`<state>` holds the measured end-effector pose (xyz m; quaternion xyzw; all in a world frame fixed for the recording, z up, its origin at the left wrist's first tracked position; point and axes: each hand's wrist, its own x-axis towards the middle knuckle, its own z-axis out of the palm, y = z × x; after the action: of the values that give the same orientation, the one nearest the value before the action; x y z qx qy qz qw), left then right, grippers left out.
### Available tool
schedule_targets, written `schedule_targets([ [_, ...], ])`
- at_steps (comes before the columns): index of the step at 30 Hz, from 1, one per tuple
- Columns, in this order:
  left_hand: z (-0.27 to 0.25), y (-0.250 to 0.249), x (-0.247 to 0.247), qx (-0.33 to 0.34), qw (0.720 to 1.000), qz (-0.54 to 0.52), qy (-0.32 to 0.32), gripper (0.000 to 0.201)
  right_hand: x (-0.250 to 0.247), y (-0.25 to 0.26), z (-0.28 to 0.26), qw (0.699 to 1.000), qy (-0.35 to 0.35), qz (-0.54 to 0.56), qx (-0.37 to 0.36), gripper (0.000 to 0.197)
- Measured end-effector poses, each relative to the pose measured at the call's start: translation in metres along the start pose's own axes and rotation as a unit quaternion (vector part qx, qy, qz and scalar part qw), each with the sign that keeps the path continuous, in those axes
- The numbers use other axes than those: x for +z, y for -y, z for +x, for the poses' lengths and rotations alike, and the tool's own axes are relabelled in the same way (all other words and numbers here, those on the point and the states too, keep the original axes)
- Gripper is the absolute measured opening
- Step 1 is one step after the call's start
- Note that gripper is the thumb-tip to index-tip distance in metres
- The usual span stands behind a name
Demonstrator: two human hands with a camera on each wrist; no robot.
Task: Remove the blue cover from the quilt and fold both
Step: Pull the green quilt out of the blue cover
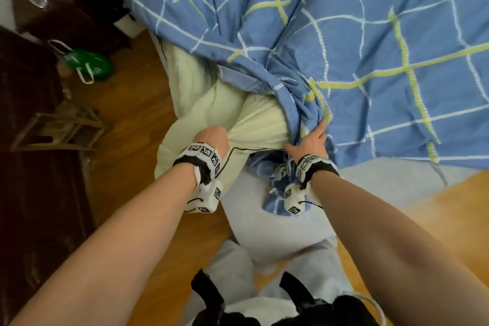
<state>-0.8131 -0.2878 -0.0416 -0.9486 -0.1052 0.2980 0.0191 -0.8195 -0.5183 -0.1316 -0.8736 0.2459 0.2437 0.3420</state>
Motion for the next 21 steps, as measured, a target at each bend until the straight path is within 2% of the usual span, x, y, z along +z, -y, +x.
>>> schedule_targets([
  [4,-0.013,0.045,-0.006,-0.005,0.999,0.04,-0.014,0.025,0.008,0.037,0.001,0.998,0.026,0.027,0.045,0.113],
  [8,-0.044,0.092,-0.02,-0.066,0.996,0.063,-0.018,0.023,0.005,0.069,-0.001,0.998,0.054,0.012,0.04,0.057],
  [10,-0.063,0.111,-0.025,-0.112,0.992,0.059,-0.017,0.021,0.001,0.081,-0.001,0.998,0.047,0.005,0.038,0.047],
  [13,-0.088,0.124,-0.017,-0.154,0.988,0.034,-0.005,0.029,-0.016,0.089,0.004,0.997,0.0,0.031,0.076,0.056],
  [16,-0.095,0.107,-0.009,-0.152,0.988,-0.011,0.003,0.029,-0.033,0.078,0.004,0.989,0.017,0.123,0.075,0.053],
  [18,-0.09,0.089,-0.005,-0.116,0.991,-0.065,0.016,0.033,-0.034,0.067,-0.005,0.987,0.032,0.129,0.087,0.067],
  [21,-0.077,0.069,-0.001,-0.032,0.992,-0.119,0.036,0.038,-0.033,0.056,-0.021,0.995,0.006,0.057,0.085,0.084],
])
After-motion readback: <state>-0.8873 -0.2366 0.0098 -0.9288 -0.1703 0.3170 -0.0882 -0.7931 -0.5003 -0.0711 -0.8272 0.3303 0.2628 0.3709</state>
